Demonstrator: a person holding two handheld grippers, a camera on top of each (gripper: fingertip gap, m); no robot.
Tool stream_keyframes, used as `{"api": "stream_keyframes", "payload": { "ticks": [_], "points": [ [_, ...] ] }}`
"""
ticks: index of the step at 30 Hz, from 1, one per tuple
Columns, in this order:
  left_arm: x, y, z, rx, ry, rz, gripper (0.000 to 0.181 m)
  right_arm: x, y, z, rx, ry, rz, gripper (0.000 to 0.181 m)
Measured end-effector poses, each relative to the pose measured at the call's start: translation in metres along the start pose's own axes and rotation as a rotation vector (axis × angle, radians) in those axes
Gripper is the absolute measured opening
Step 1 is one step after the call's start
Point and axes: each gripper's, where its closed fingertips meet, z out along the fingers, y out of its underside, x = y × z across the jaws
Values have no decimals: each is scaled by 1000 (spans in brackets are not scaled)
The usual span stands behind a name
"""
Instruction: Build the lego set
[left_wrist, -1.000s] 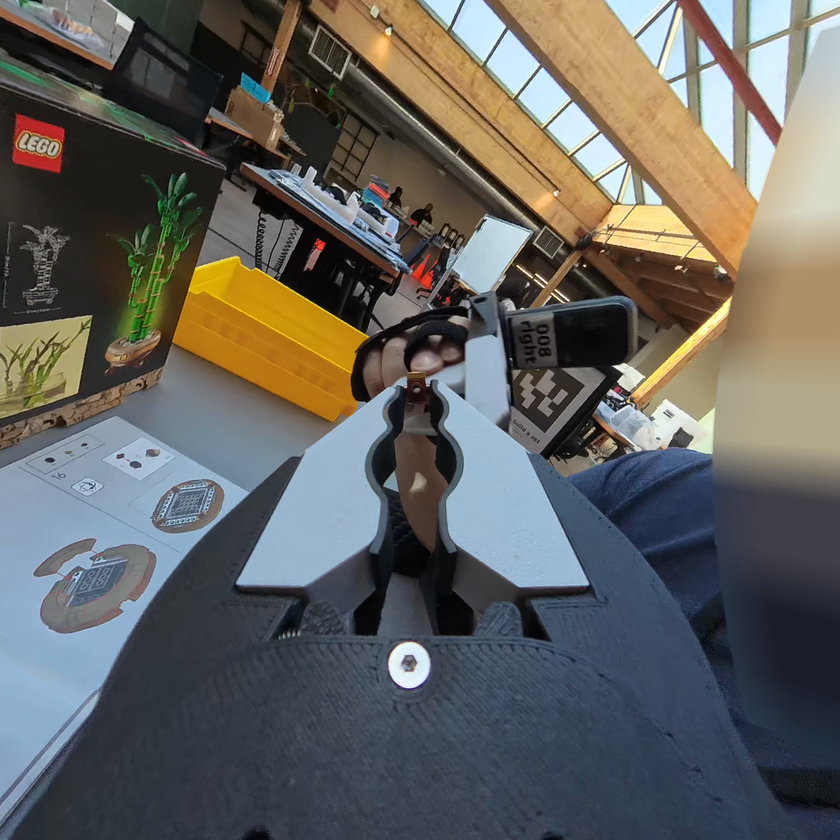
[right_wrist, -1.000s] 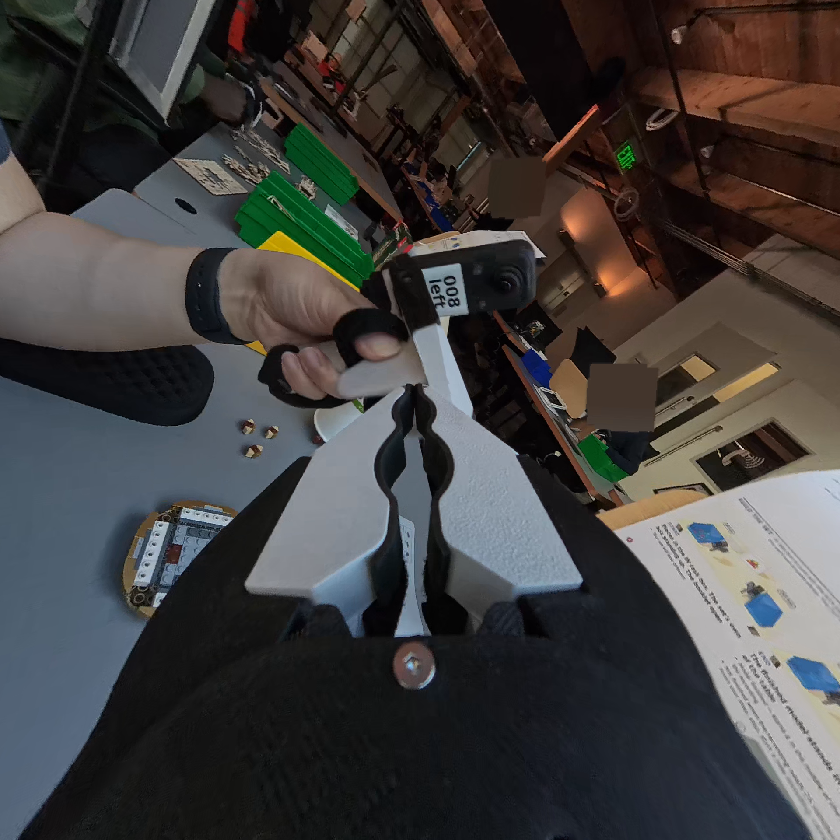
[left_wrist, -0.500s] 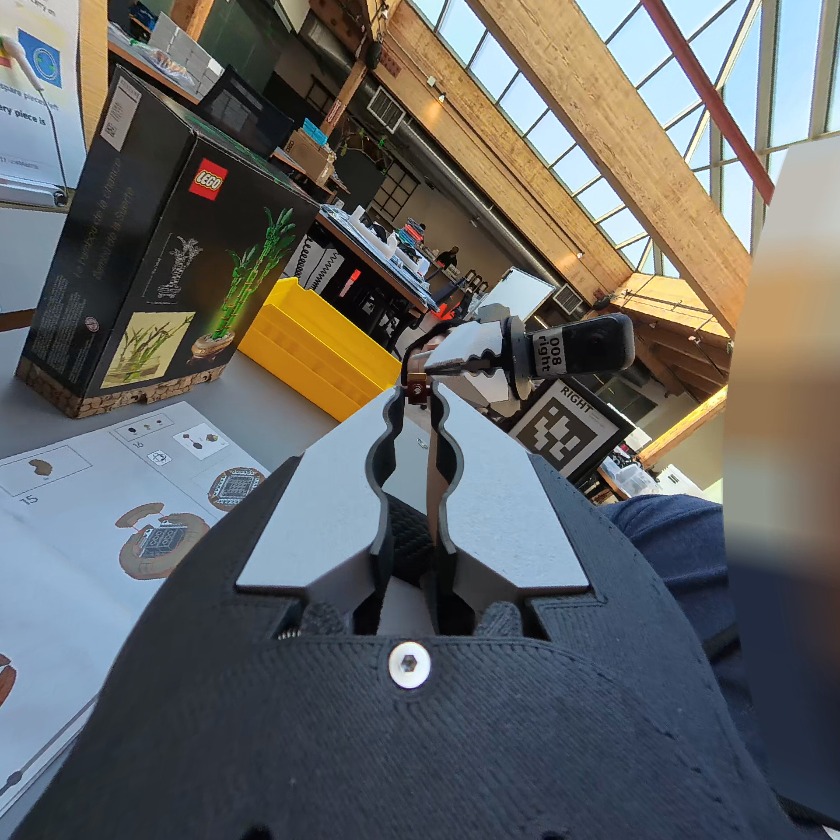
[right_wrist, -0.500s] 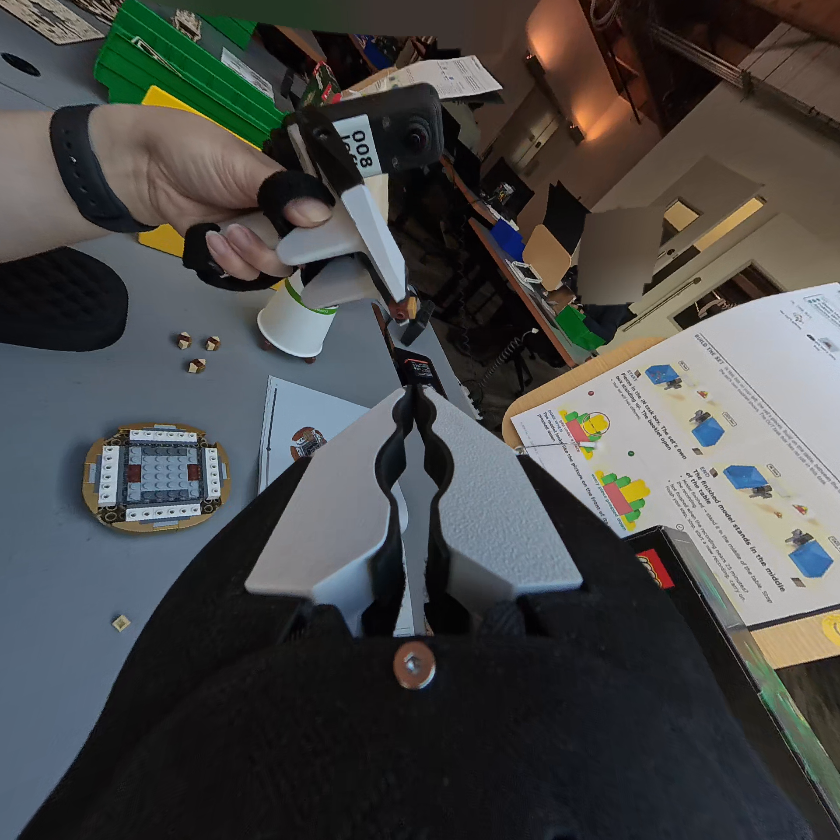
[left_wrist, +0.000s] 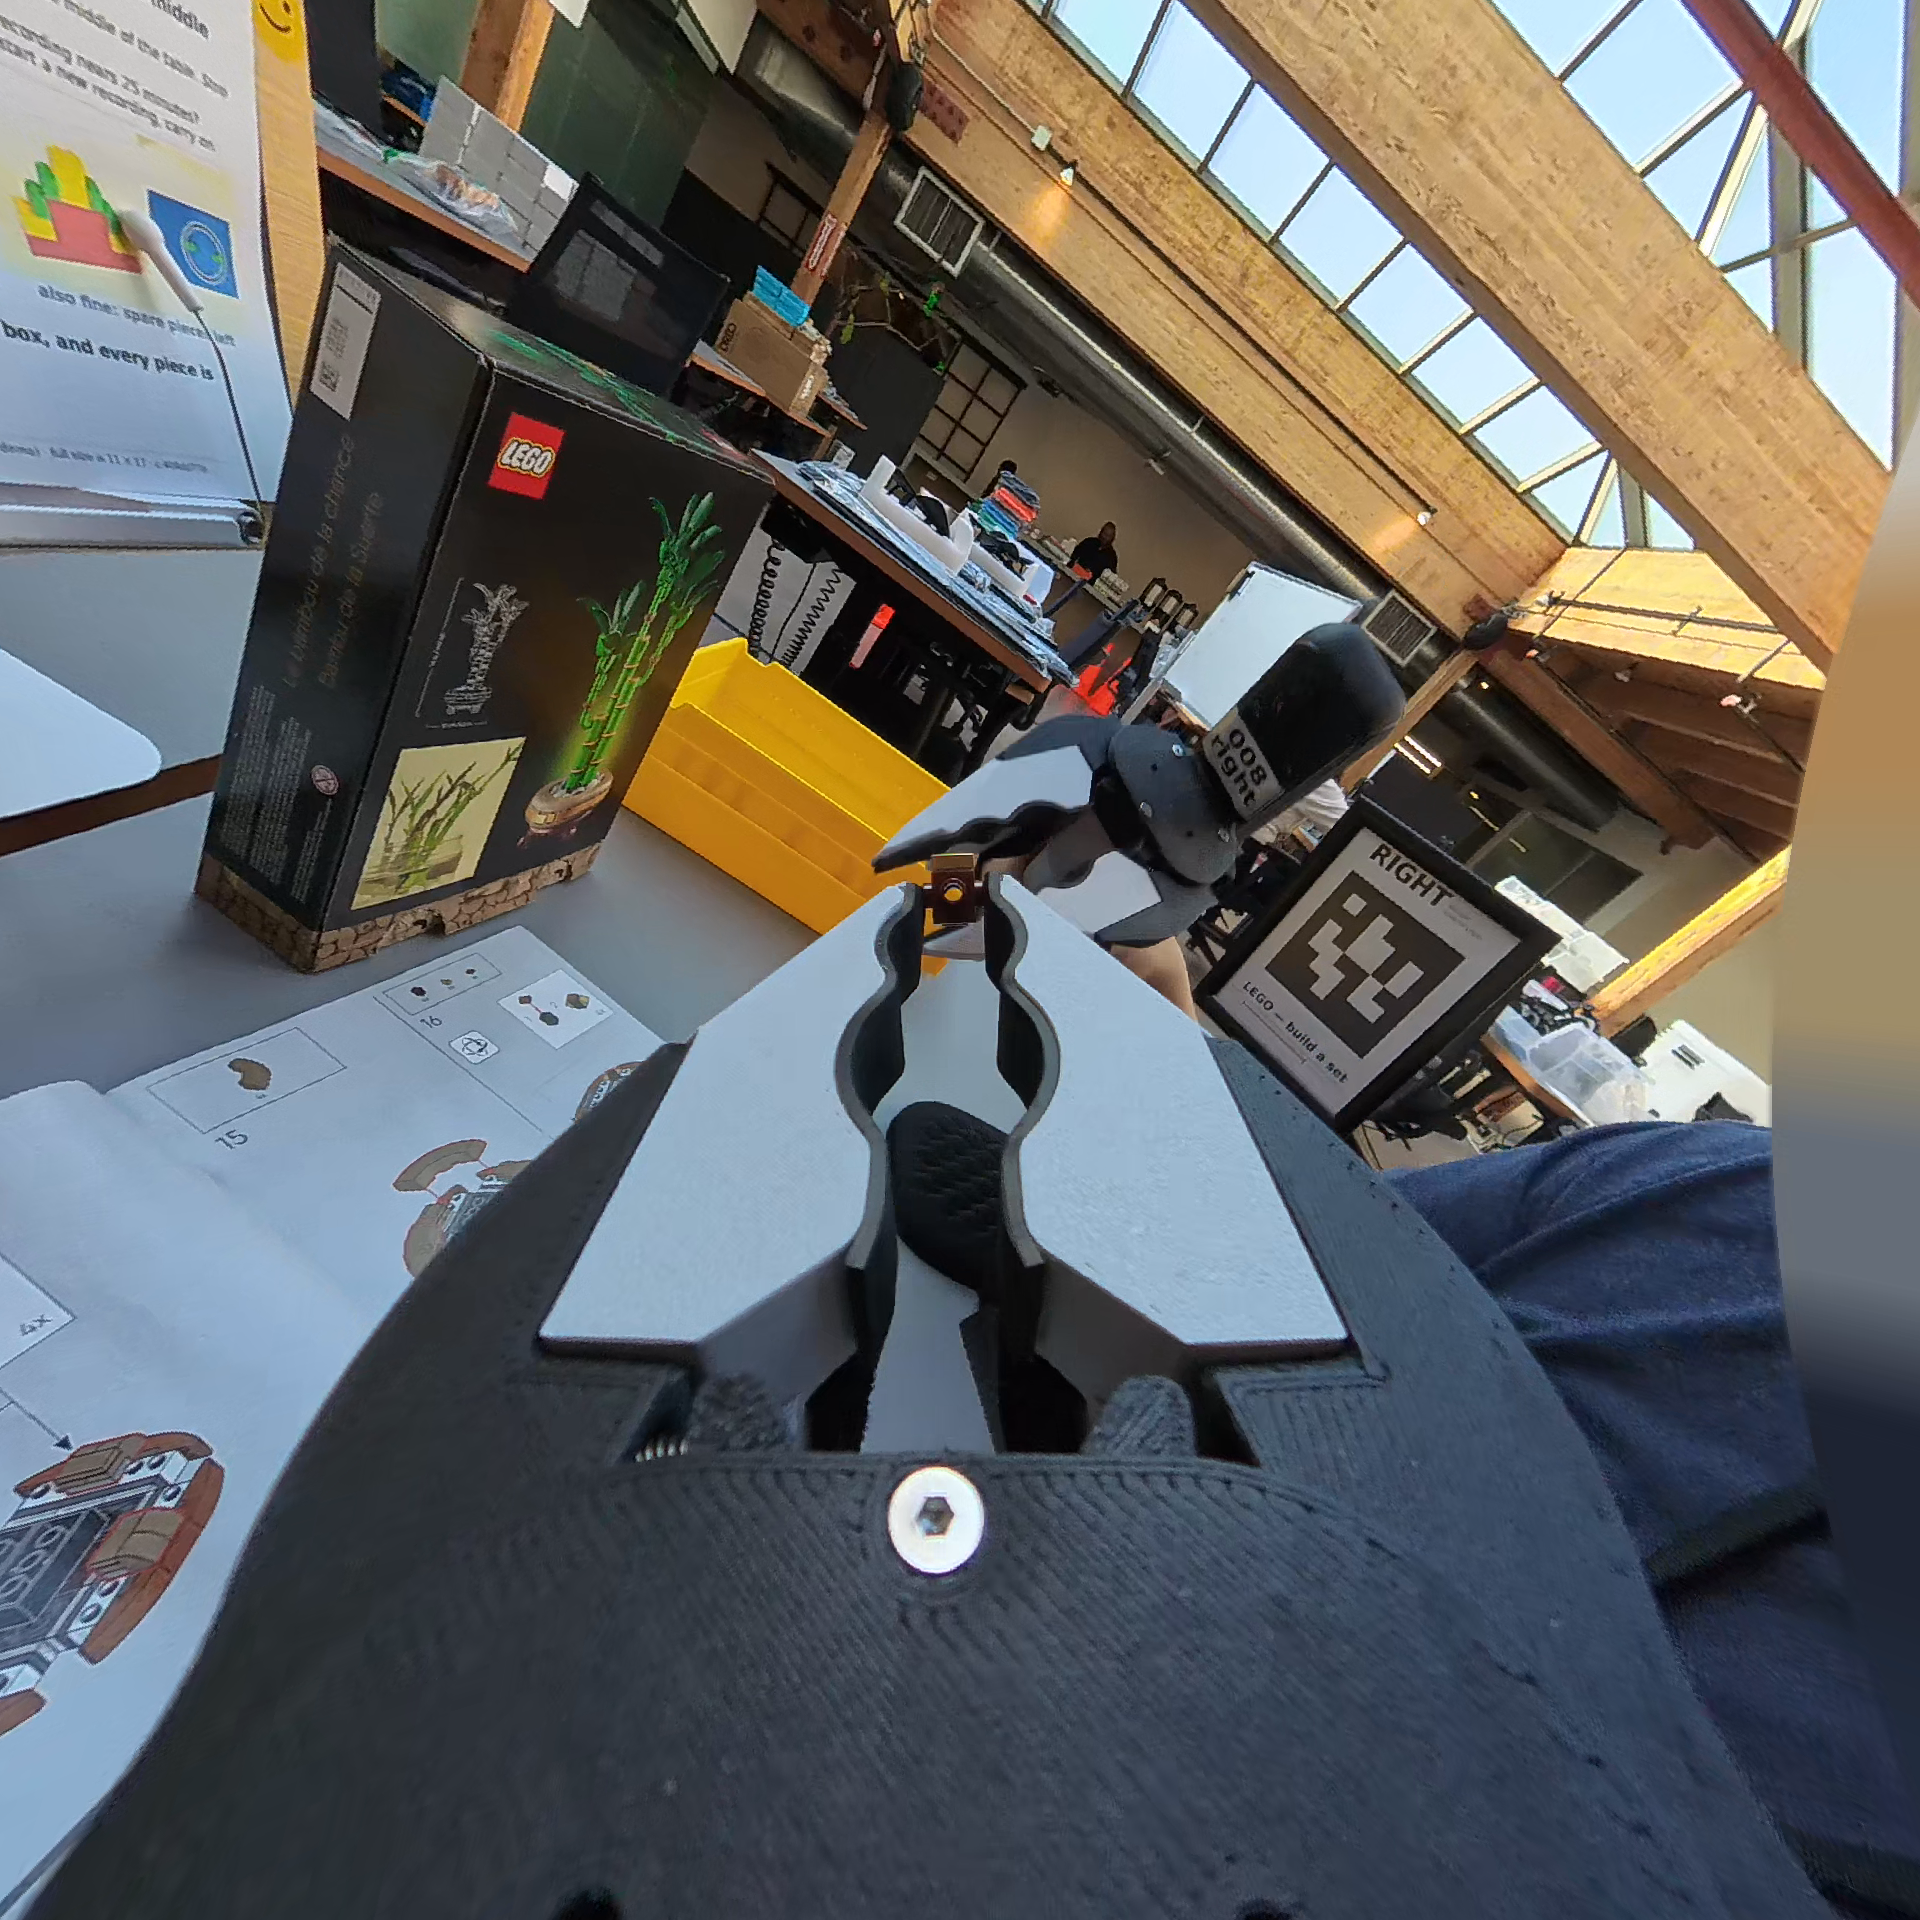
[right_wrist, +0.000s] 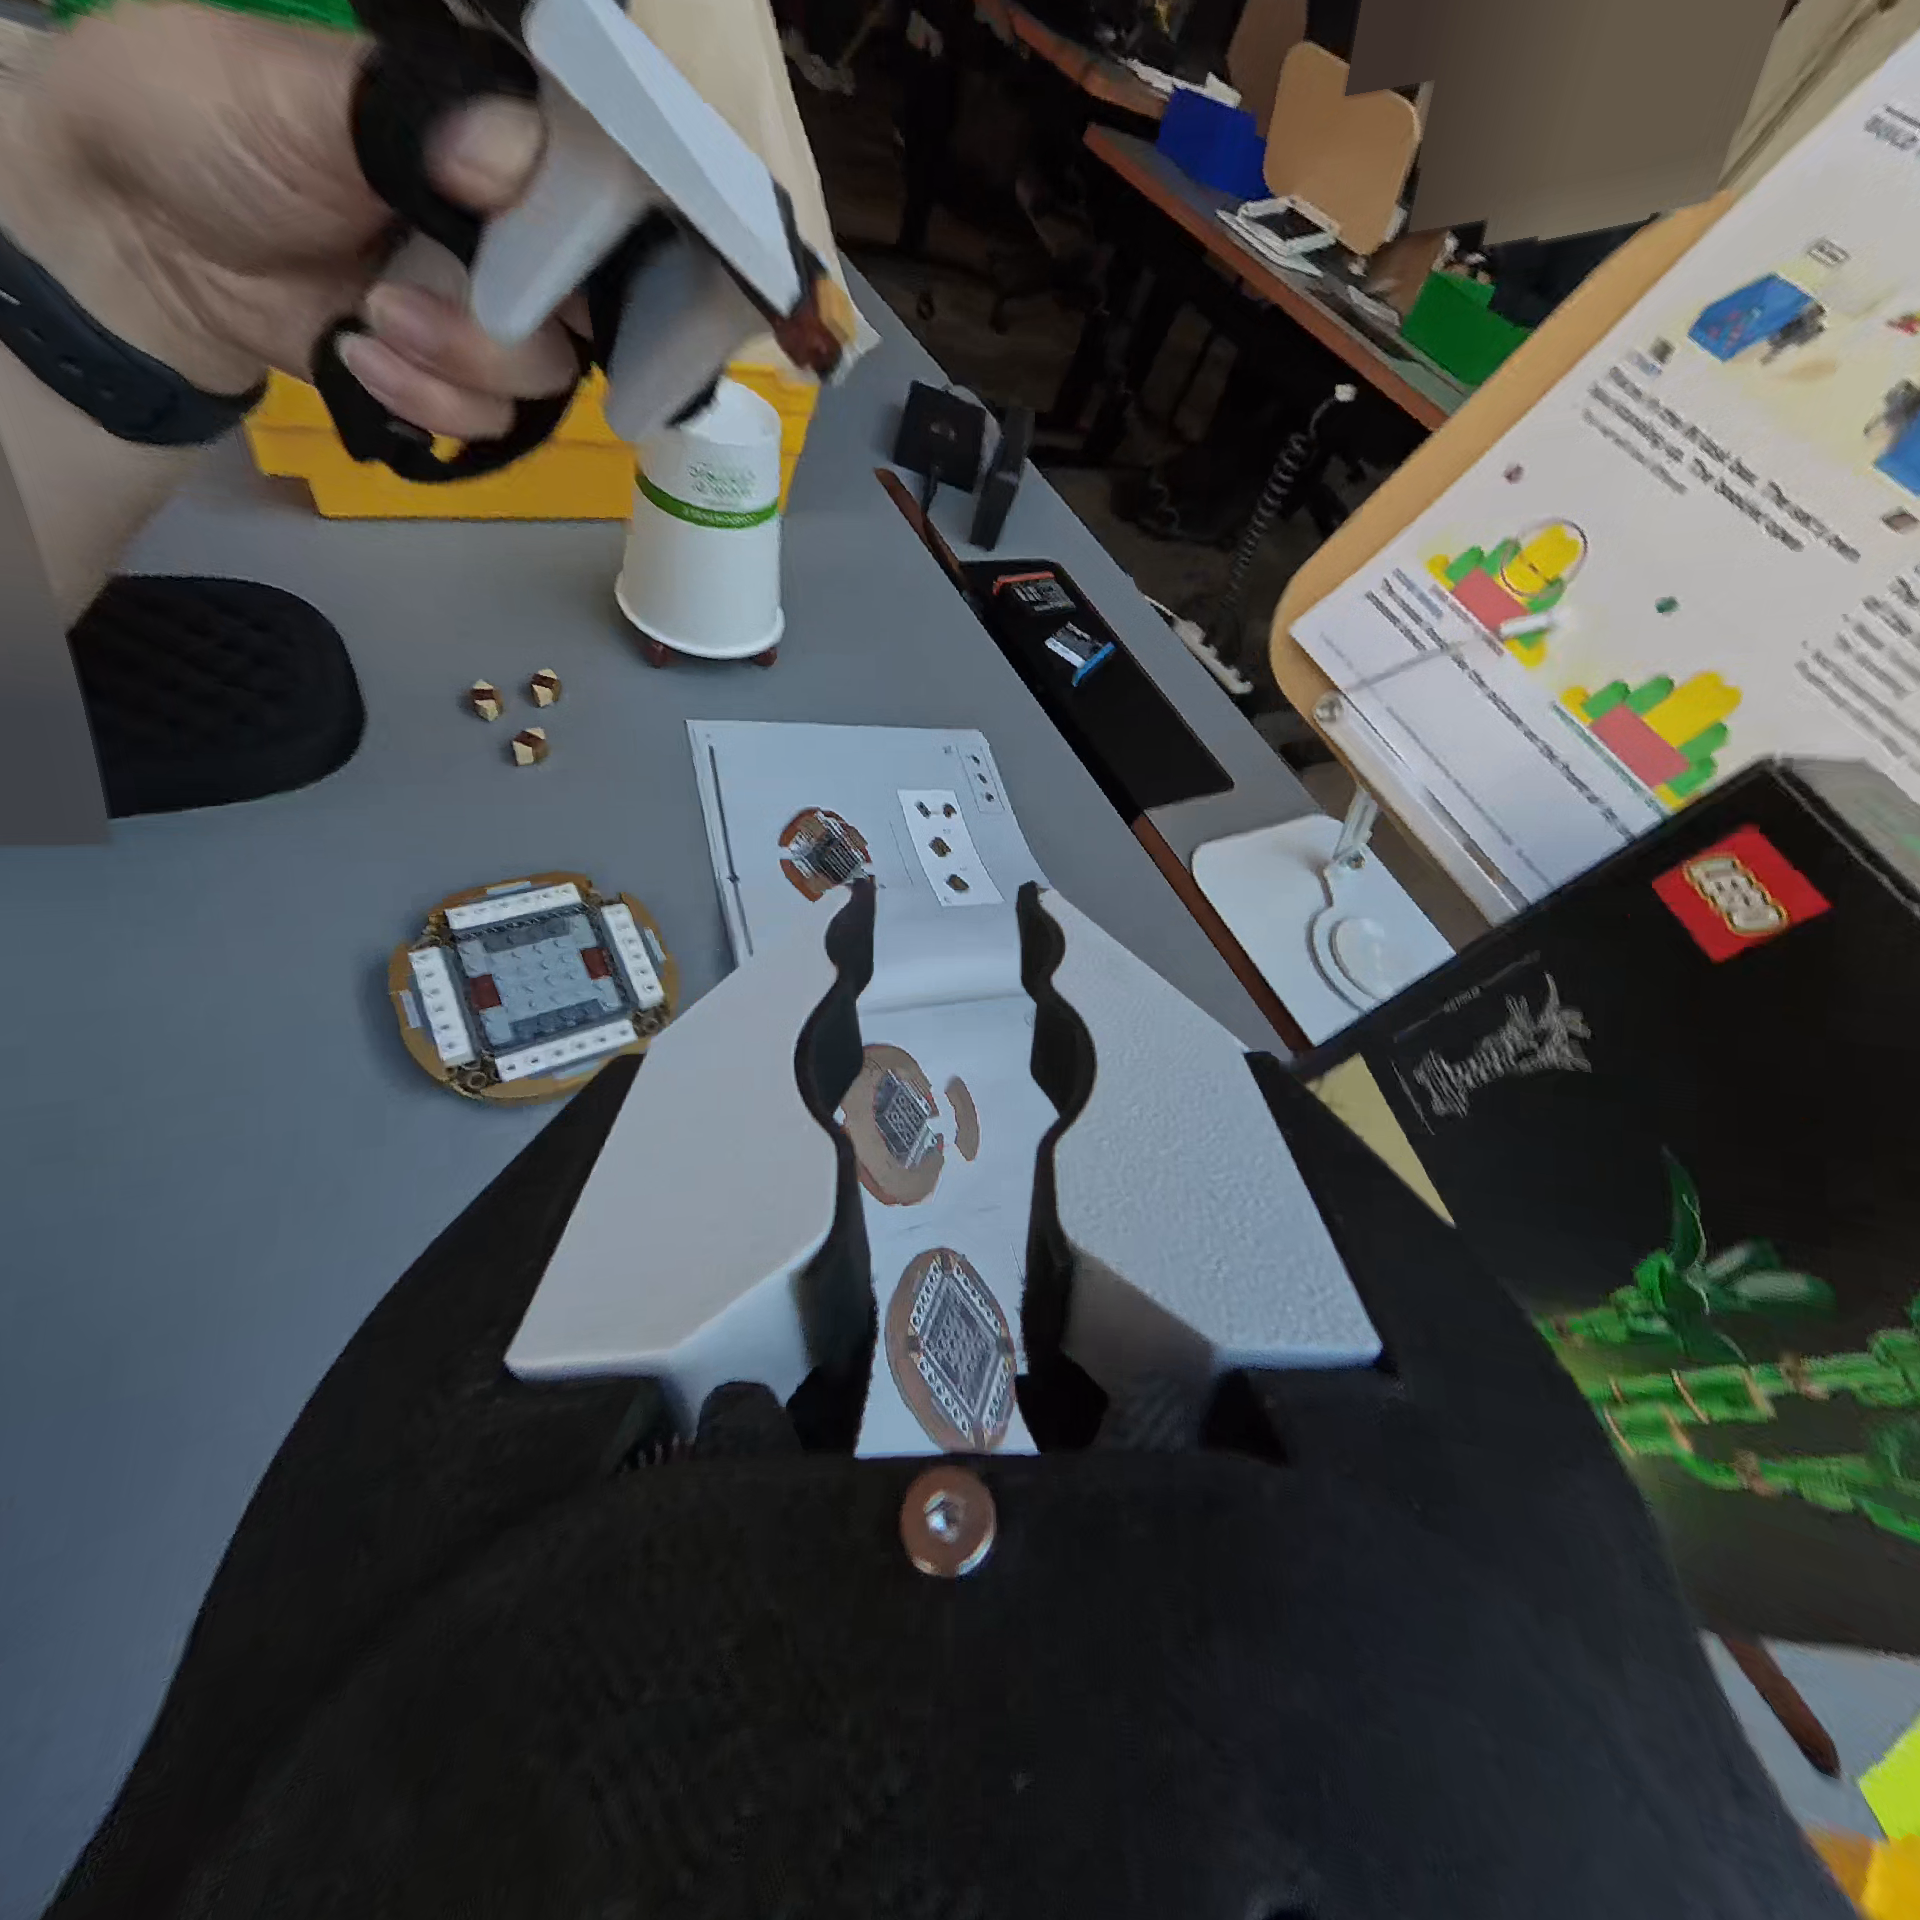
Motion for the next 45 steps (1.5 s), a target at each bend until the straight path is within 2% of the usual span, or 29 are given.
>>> {"api": "stream_keyframes", "payload": {
  "ticks": [1, 2, 4, 5, 6, 8, 10, 15, 17, 19, 22, 24, 27, 31, 38, 45],
  "points": [
    [0, 0, -1, -2, -11, 14, 9, 8, 18, 1, -71, 95, 13, 19],
    [-1, -1, -1, -2, -28, 27, 9, 24, 45, -2, -202, 236, 39, 18],
    [-3, -1, -1, -2, -73, 60, 9, 49, 93, -26, -487, 513, 72, 20],
    [-4, -1, 0, -5, -97, 79, 9, 52, 107, -37, -575, 595, 95, 21],
    [-4, 0, 1, -9, -119, 98, 9, 49, 114, -44, -611, 635, 138, 21],
    [0, 2, 4, -23, -146, 139, 9, 43, 115, -49, -587, 670, 208, 21],
    [6, 5, 7, -37, -168, 187, 9, 40, 115, -60, -594, 722, 195, 21],
    [18, 9, 10, -71, -216, 285, 9, 26, 119, -78, -658, 736, 194, 21],
    [25, 10, 10, -74, -199, 292, 9, 15, 122, -82, -681, 707, 200, 22],
    [30, 10, 9, -73, -187, 292, 9, -10, 123, -73, -664, 545, 204, 26],
    [38, 10, 6, -70, -162, 289, 9, -87, 119, -59, -557, 141, 233, 30],
    [45, 11, 6, -77, -139, 296, 9, -150, 113, -62, -447, -117, 188, 31],
    [50, 12, 7, -88, -133, 320, 9, -214, 130, -83, -375, -285, 110, 23],
    [50, 13, 9, -92, -121, 314, 9, -248, 154, -87, -384, -312, 194, 21],
    [44, 12, 5, -89, -136, 296, 9, -257, 183, -86, -491, -271, 281, 23],
    [40, 8, 1, -78, -136, 283, 9, -260, 187, -85, -441, -227, 265, 14]
  ]
}}
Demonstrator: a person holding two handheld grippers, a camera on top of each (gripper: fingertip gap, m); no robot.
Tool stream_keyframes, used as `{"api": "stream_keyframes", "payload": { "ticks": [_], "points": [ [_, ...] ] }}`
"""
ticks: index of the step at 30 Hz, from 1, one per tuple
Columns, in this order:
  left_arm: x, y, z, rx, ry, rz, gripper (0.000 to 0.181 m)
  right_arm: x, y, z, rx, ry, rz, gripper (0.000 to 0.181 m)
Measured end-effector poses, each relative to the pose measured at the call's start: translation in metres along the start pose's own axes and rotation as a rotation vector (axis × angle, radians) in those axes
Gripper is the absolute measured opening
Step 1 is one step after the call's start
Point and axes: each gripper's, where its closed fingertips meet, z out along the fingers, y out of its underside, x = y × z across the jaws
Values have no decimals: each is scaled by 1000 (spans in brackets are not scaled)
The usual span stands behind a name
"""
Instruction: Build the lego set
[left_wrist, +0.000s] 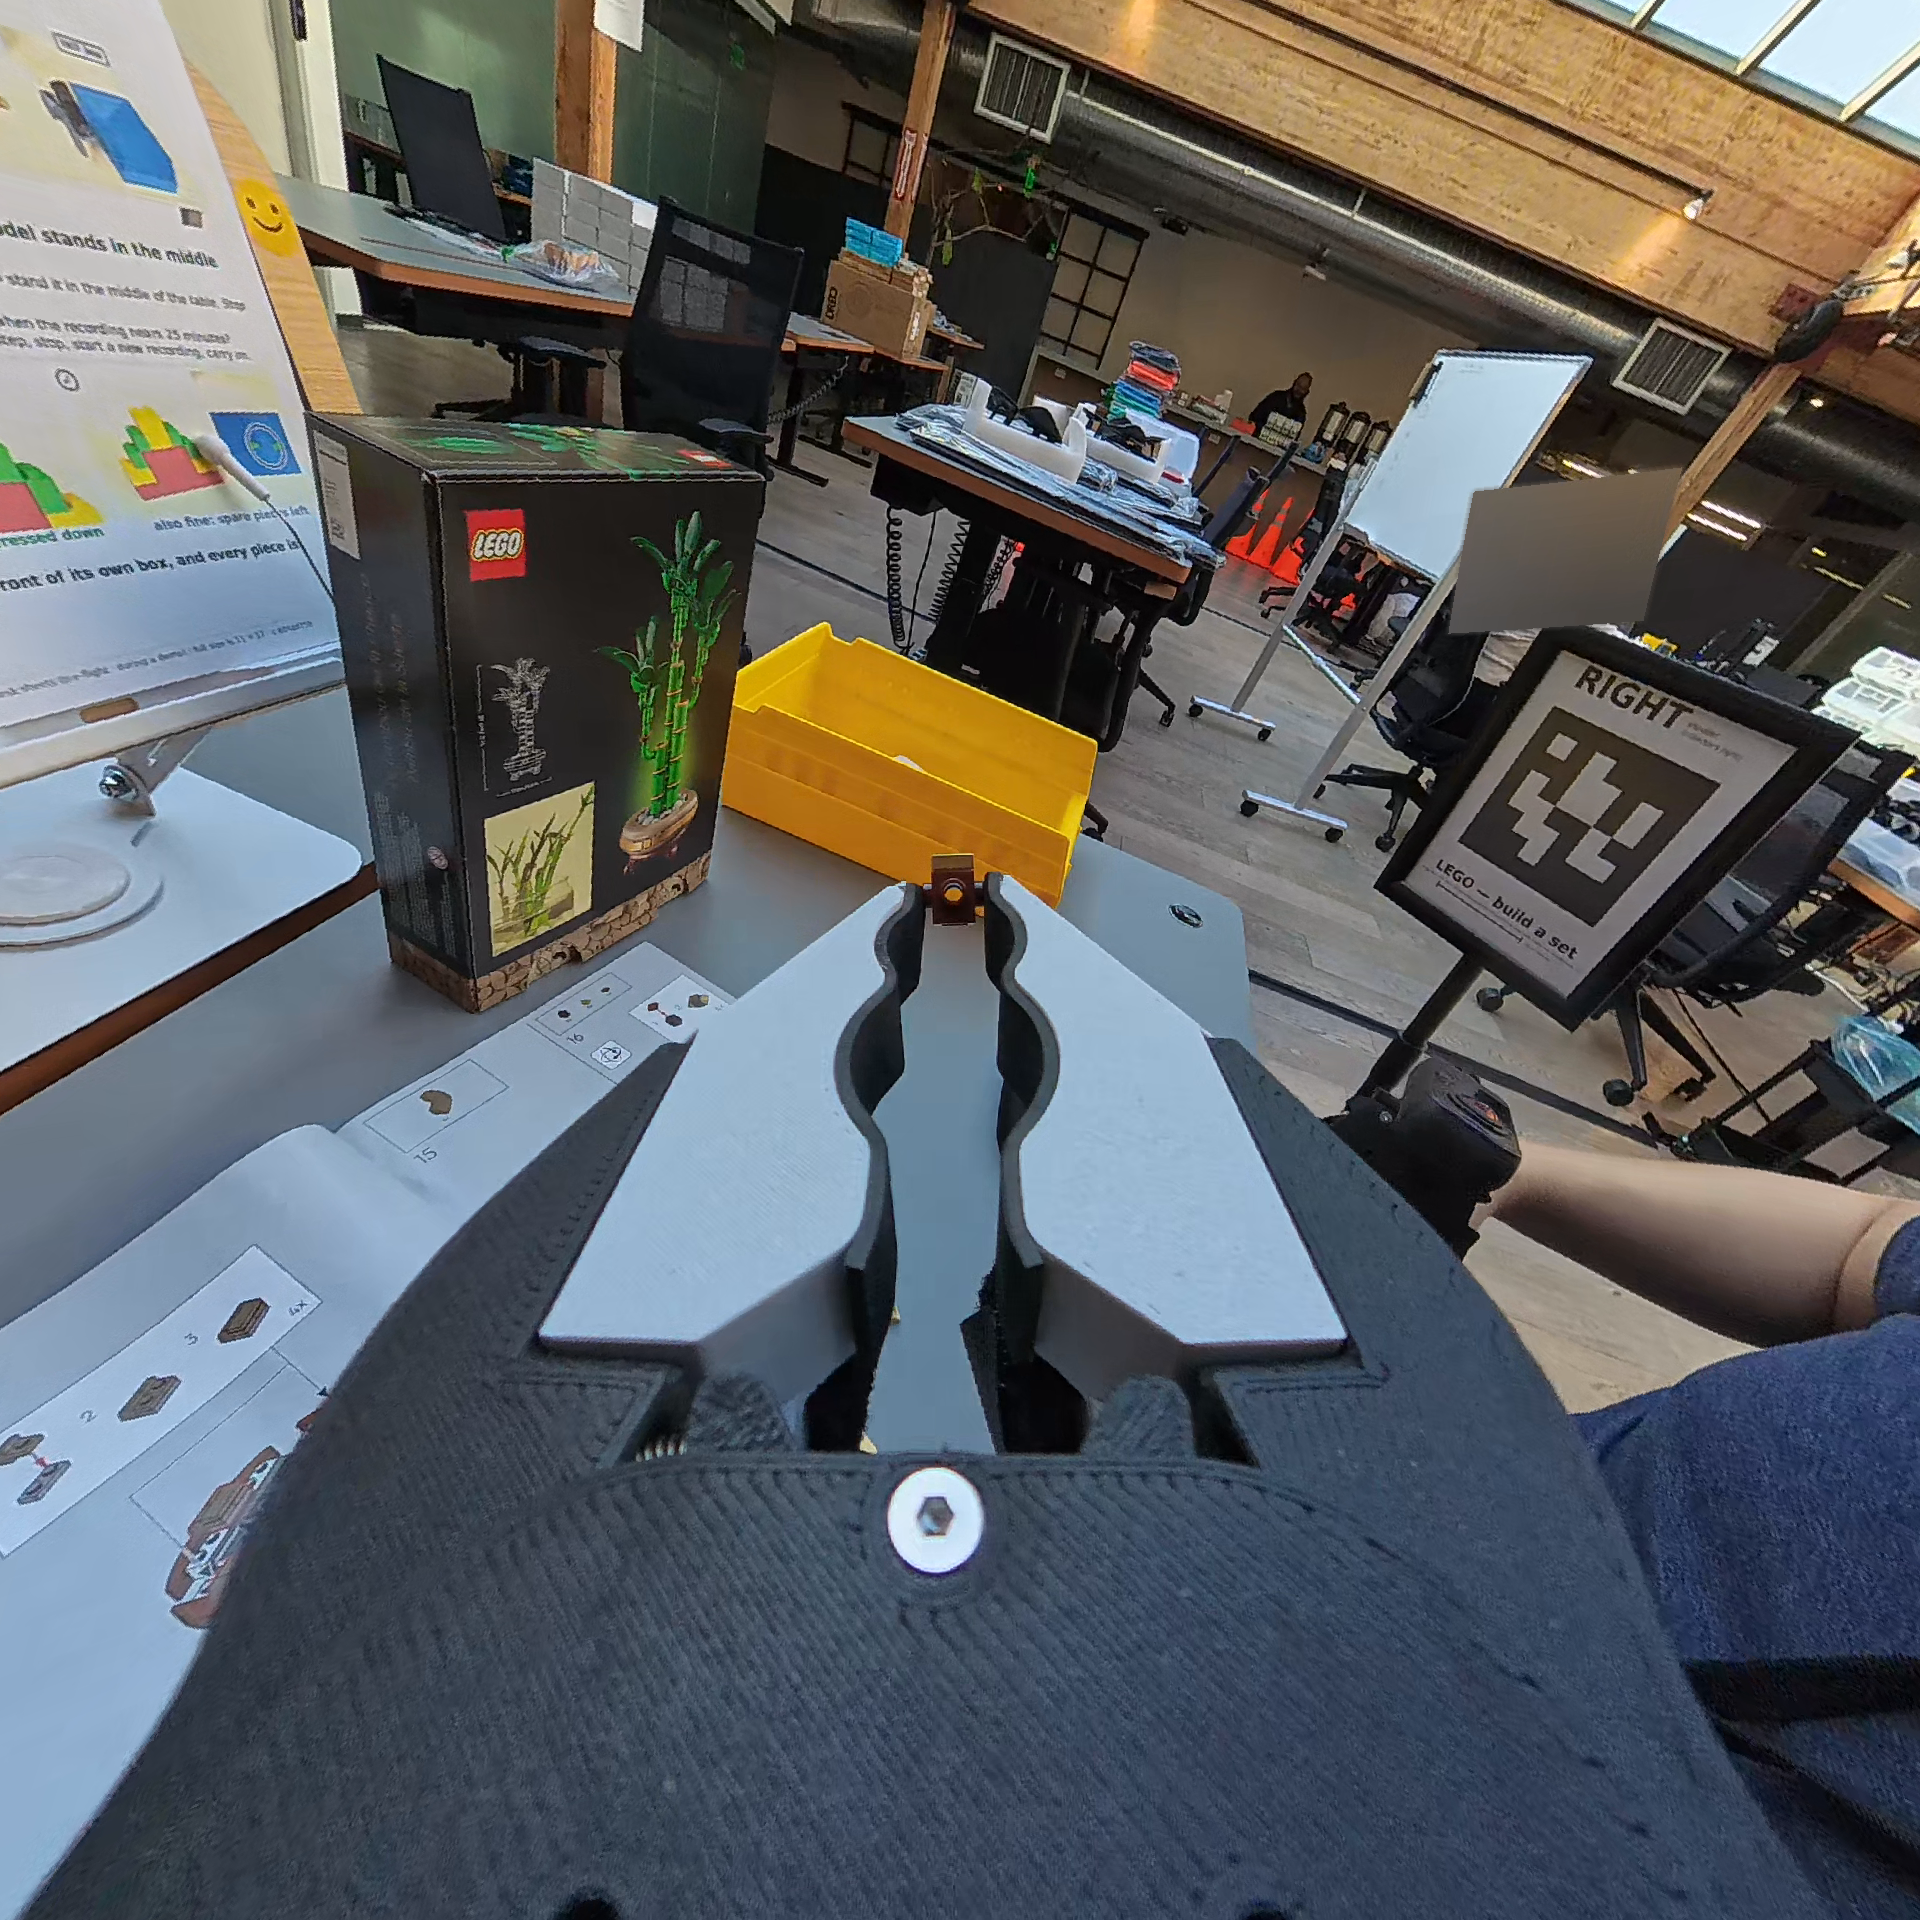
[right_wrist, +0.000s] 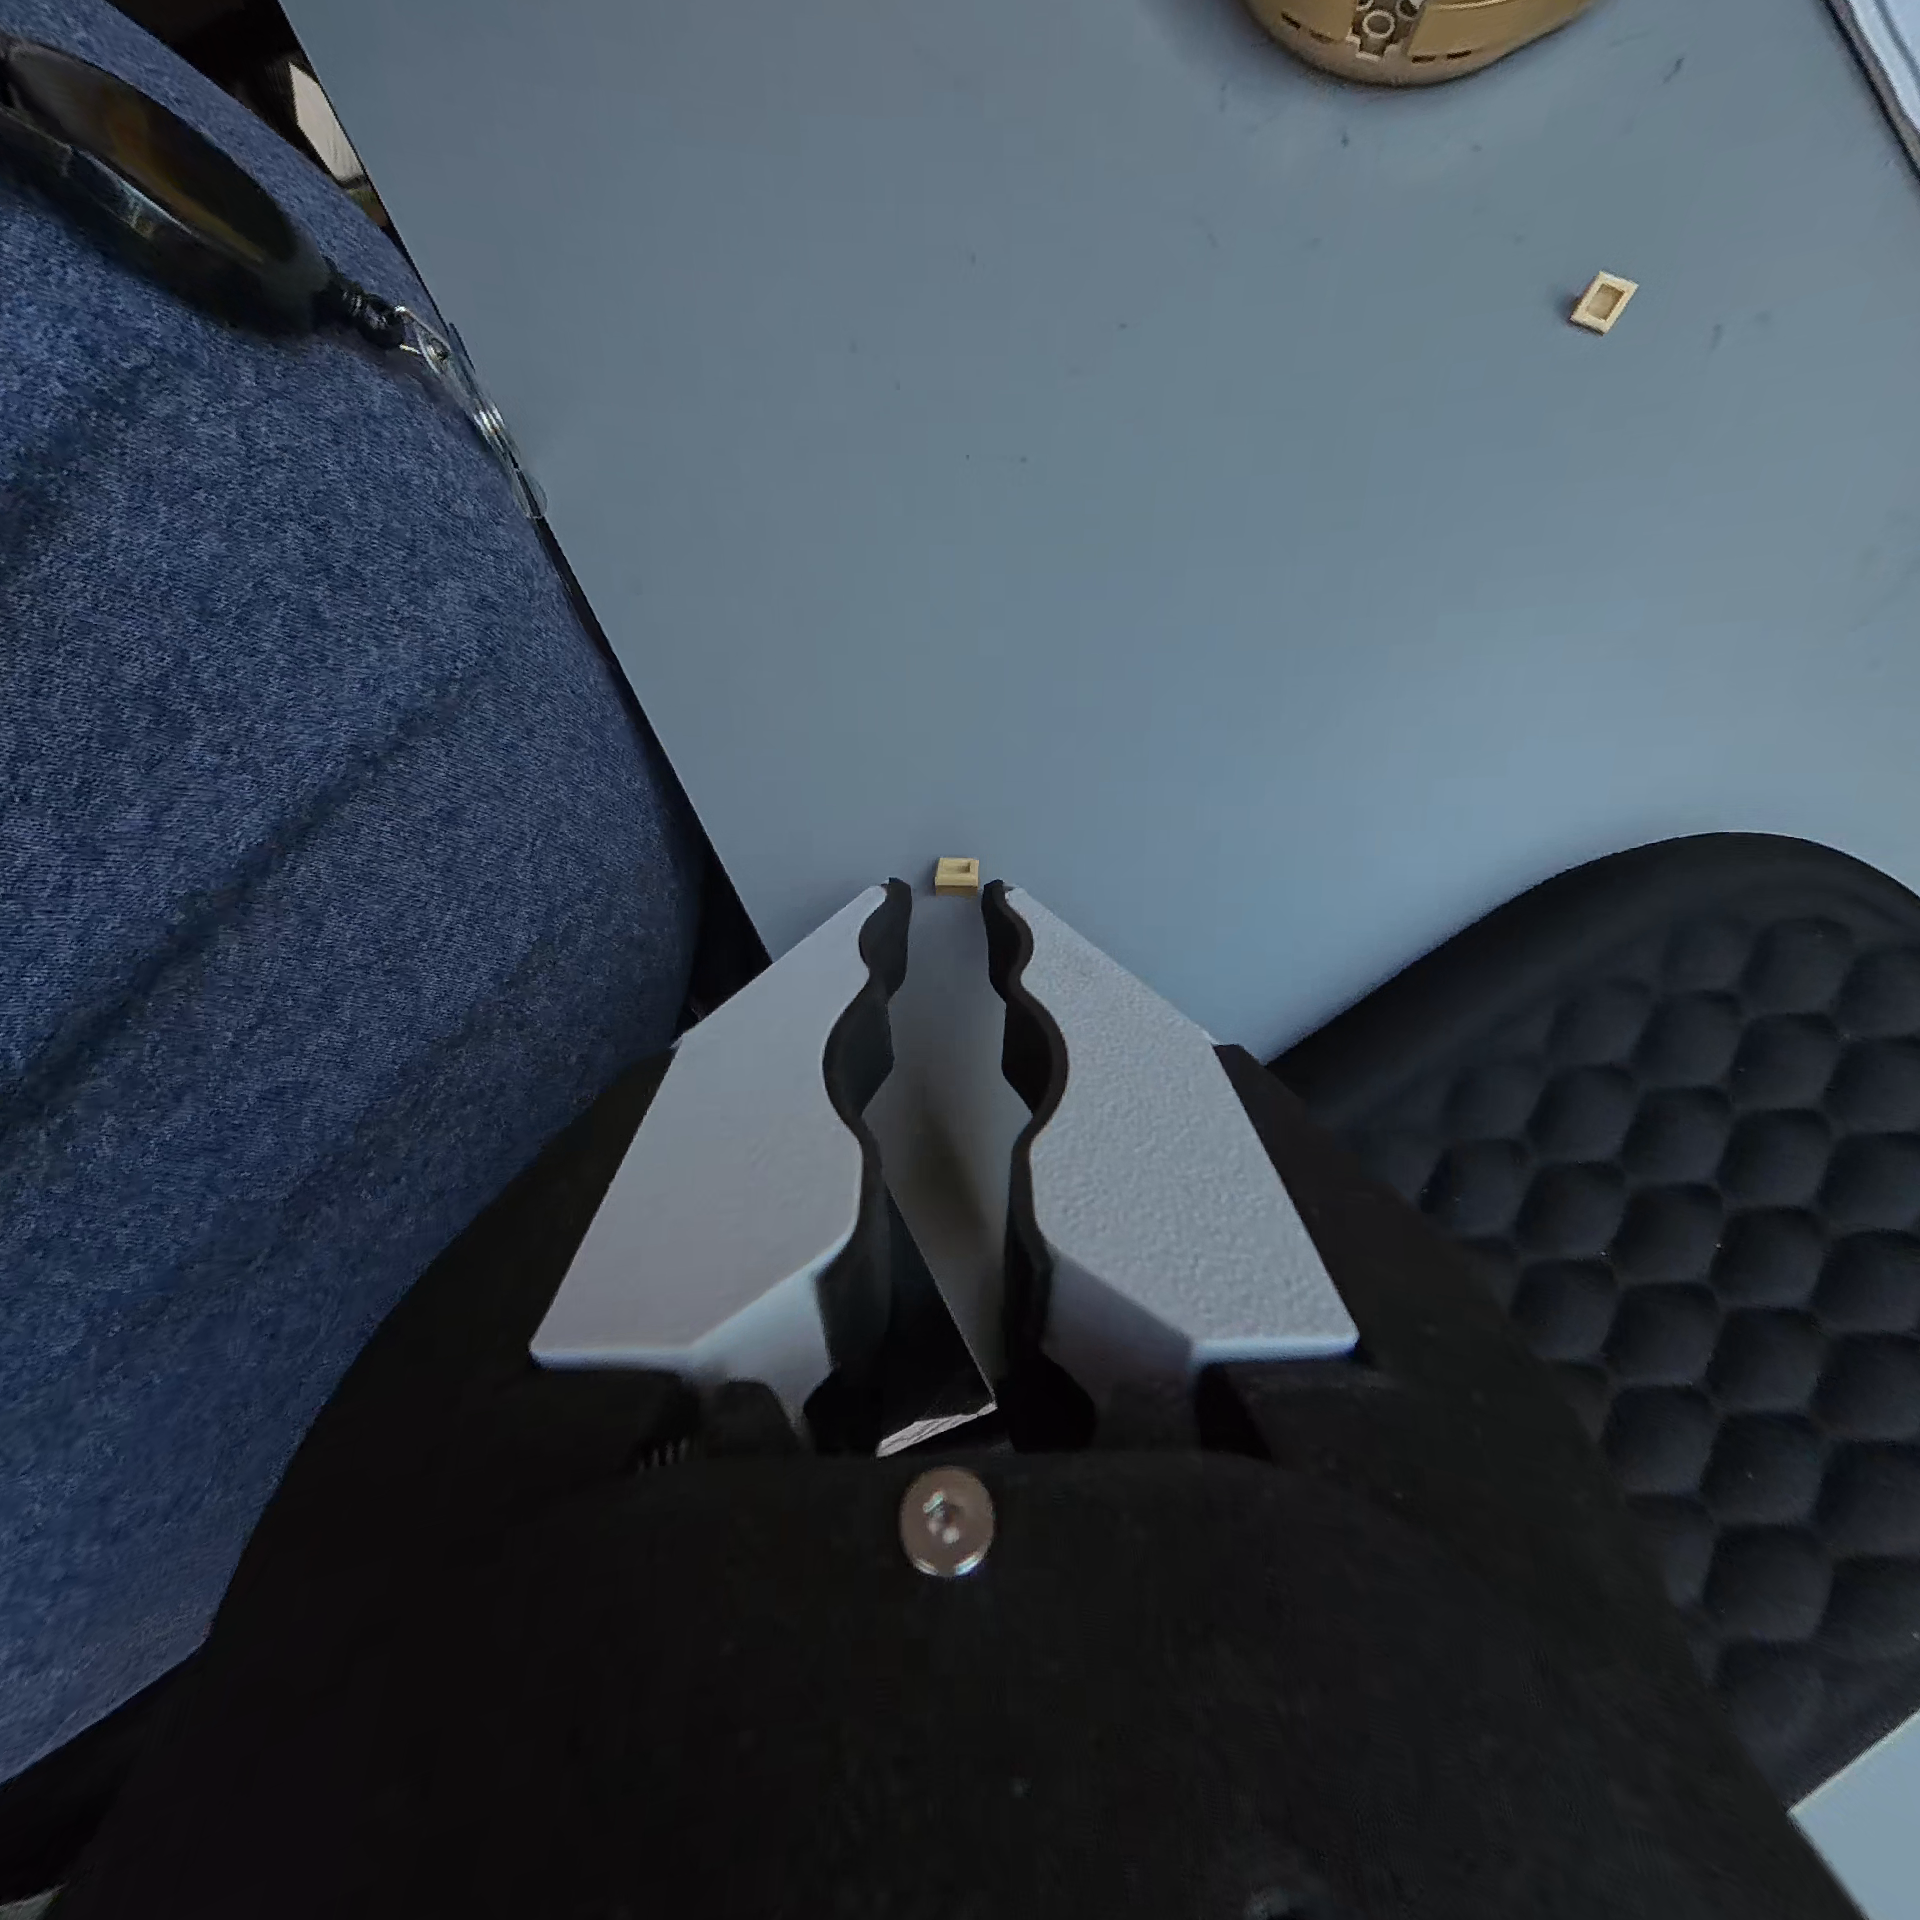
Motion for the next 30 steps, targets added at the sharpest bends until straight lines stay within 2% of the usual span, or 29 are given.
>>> {"api": "stream_keyframes", "payload": {
  "ticks": [9, 17, 30],
  "points": [
    [1, 1, 0, -6, 5, 2, 9, 2, -1, 1, 106, 24, 60, 15],
    [1, 1, -1, -2, 7, -5, 9, 4, -2, 0, 201, 103, 26, 11],
    [-2, 8, 4, -31, 9, -18, 9, 4, -3, 2, 197, 89, -14, 8]
  ]
}}
